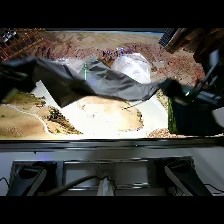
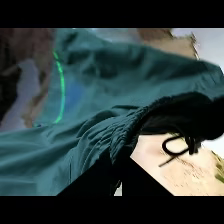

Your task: Fold the clothes and pants, and hang the long-sleeved shirts on hangers.

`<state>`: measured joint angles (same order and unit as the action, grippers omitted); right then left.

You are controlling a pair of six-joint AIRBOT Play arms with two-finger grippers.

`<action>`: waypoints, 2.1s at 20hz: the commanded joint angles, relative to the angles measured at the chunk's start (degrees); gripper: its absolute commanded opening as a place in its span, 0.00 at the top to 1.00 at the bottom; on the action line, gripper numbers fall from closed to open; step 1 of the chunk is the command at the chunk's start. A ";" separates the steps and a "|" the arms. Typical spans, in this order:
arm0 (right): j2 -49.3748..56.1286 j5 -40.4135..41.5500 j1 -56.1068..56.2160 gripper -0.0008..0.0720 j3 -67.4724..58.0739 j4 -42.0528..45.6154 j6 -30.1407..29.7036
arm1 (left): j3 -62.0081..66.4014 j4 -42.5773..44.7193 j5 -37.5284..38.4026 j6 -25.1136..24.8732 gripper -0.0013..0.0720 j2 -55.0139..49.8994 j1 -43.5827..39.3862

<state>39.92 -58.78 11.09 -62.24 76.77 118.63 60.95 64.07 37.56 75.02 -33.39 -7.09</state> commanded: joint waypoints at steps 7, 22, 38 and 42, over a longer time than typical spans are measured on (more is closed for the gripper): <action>2.21 -6.23 0.04 0.93 -27.10 -11.58 -1.18 | 28.83 0.02 -1.64 -8.63 0.97 -2.23 0.04; 1.99 -18.67 0.02 0.93 -39.54 -12.00 21.94 | 36.11 7.23 -3.04 -9.86 0.98 -10.86 -0.04; 46.86 -3.19 -0.02 0.94 -26.38 -4.68 5.75 | 19.69 4.94 5.44 -9.86 0.98 -33.20 0.44; 48.65 -6.19 -0.02 0.94 -25.49 0.74 1.70 | 10.03 7.80 5.53 -9.40 0.98 -27.76 0.44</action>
<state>86.54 -63.92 11.09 -88.33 73.76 123.72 77.58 69.76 42.78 65.19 -64.23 -6.70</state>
